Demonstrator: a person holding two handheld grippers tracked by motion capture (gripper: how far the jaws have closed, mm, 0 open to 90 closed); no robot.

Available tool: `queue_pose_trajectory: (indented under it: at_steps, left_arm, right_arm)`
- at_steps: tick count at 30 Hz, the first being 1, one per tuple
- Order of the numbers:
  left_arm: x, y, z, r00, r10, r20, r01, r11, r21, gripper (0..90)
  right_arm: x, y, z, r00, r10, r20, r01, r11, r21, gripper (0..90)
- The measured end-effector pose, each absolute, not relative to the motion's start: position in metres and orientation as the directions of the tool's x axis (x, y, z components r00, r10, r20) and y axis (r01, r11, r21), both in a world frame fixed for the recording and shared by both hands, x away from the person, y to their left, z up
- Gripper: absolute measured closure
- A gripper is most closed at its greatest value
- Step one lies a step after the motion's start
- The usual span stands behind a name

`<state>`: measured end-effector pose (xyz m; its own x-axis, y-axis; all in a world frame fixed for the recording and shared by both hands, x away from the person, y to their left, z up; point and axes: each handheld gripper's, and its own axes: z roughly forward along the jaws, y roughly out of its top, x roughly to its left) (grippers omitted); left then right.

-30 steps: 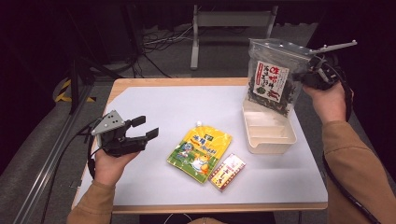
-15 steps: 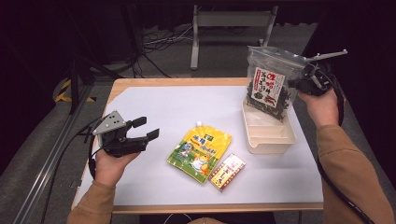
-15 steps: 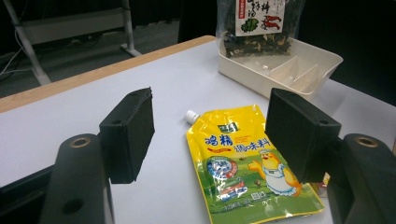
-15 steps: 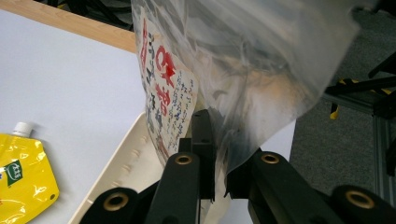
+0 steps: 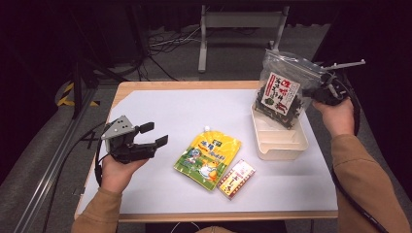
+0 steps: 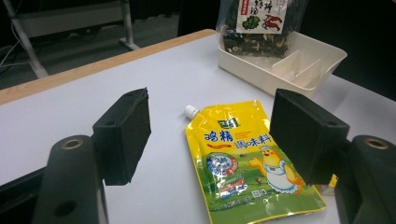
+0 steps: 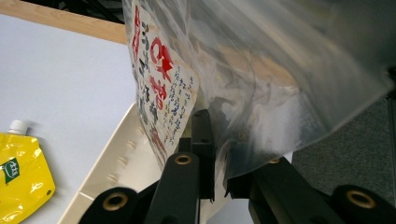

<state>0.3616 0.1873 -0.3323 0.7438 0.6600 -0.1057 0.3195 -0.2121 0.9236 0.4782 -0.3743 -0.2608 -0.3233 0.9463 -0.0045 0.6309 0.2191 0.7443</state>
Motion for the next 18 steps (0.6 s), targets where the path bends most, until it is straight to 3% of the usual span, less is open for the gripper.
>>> queue_pose_trajectory:
  at_steps: [10, 18]
  left_arm:
    - [0.363, 0.187, -0.335, 0.739, 0.662, -0.125, 0.34, -0.206, 0.917, 28.8]
    - [0.366, 0.186, -0.336, 0.738, 0.662, -0.132, 0.345, -0.202, 0.917, 28.2]
  right_arm:
    - [0.476, -0.379, -0.261, -0.349, 0.937, -0.006, 0.623, 0.237, 0.745, 81.4]
    - [0.468, -0.384, -0.252, -0.339, 0.941, -0.016, 0.581, 0.223, 0.783, 56.8]
